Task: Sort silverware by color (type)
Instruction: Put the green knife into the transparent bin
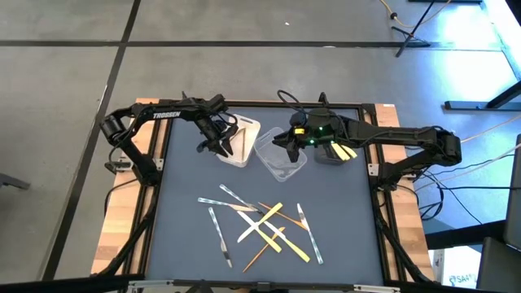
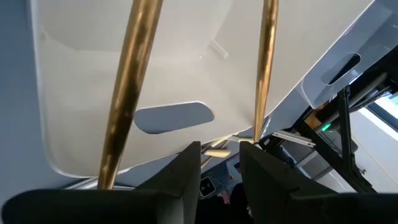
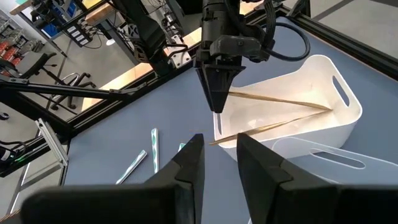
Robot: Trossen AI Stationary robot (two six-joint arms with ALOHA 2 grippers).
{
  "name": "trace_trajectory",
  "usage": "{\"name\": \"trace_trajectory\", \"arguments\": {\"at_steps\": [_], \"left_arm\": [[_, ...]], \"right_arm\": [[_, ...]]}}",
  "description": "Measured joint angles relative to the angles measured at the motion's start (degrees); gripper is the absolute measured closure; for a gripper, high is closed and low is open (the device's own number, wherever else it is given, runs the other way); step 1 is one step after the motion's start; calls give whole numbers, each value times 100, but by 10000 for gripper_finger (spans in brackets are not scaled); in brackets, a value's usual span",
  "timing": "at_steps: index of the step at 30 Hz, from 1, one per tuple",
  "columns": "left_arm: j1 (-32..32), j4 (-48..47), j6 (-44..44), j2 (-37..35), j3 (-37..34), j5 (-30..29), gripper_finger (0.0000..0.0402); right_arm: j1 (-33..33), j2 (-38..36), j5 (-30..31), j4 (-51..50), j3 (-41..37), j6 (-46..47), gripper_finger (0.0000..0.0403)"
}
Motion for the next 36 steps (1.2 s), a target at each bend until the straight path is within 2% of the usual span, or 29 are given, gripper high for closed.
{"name": "trace_trajectory", "arguments": {"at_steps": [13, 20, 25, 36], "left_arm": [[0, -2, 207, -5, -1, -98, 297], [0, 0, 441, -297, -1, -184, 298], [0, 4, 570, -741, -1, -450, 298], [-20, -4, 605, -2088, -1, -1413, 298]], "right_arm": [[0, 0, 0, -164, 0, 0, 322], [0, 0, 0, -478, -2, 0, 322], [2, 0, 0, -481, -2, 0, 322], [2, 0, 7, -485, -2, 0, 322]]}}
